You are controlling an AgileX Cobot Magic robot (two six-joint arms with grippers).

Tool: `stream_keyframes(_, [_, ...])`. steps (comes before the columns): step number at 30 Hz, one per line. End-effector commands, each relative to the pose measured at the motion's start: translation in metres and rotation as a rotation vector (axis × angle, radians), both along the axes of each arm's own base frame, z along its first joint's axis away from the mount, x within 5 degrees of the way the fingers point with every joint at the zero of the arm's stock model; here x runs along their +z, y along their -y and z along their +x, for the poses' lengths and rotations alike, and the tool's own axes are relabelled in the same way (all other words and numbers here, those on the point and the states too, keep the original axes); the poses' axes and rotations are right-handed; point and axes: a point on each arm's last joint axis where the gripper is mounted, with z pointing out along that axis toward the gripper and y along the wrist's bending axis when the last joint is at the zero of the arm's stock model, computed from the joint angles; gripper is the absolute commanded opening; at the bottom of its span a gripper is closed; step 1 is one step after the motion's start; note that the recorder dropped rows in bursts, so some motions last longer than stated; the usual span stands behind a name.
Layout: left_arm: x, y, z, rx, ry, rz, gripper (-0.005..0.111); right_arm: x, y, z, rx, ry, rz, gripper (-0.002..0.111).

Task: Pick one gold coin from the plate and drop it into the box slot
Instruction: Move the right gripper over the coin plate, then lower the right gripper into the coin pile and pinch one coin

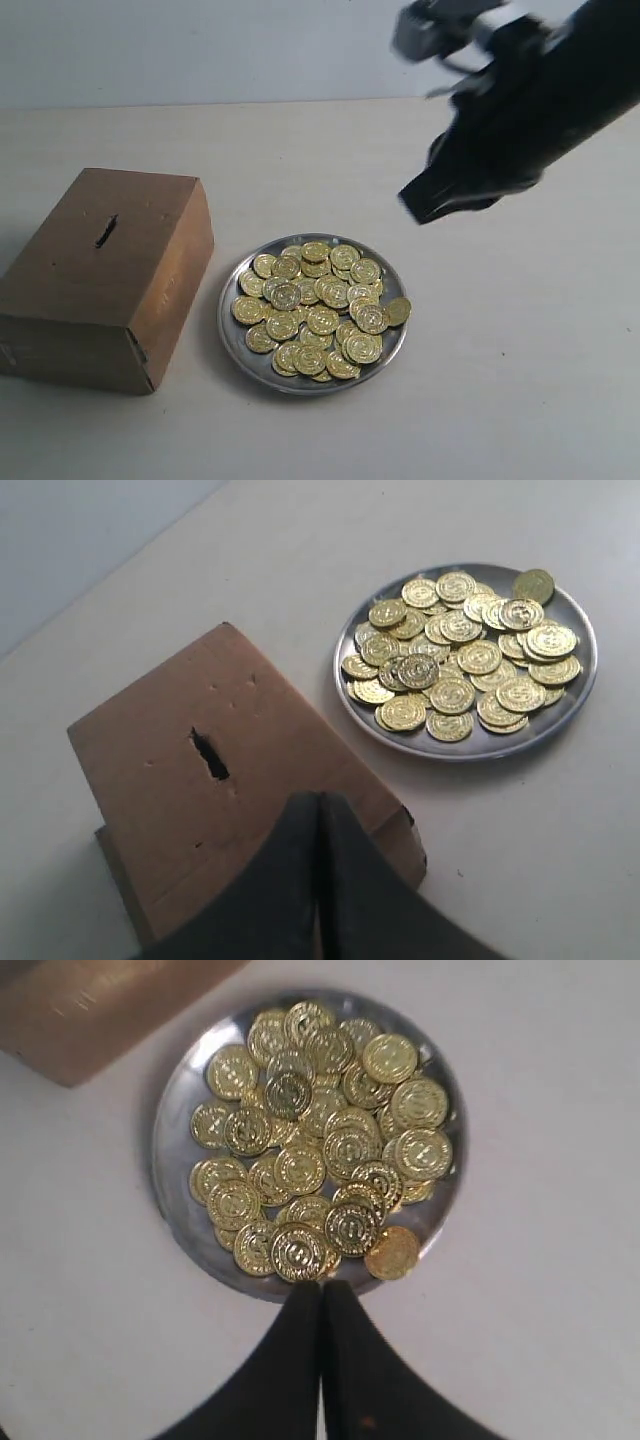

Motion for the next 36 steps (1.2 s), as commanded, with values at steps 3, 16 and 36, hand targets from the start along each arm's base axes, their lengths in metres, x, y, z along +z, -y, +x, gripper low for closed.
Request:
stream_keyframes(3, [-0.003,0.006,0.014,-0.032,0.007,0.025,0.000,-0.068,-0.048,0.027,-0.050,-0.045,-0.189,0.000])
stream_keyframes(16, [-0.001,0.008,0.015,-0.044,0.029,0.023,0.000,-0.125,-0.079,0.042,-0.109,-0.099,-0.336,0.007])
stream_keyframes(36, [-0.001,0.008,0.015,-0.053,0.036,0.016,0.000,-0.145,-0.079,0.040,-0.107,-0.164,-0.382,0.047])
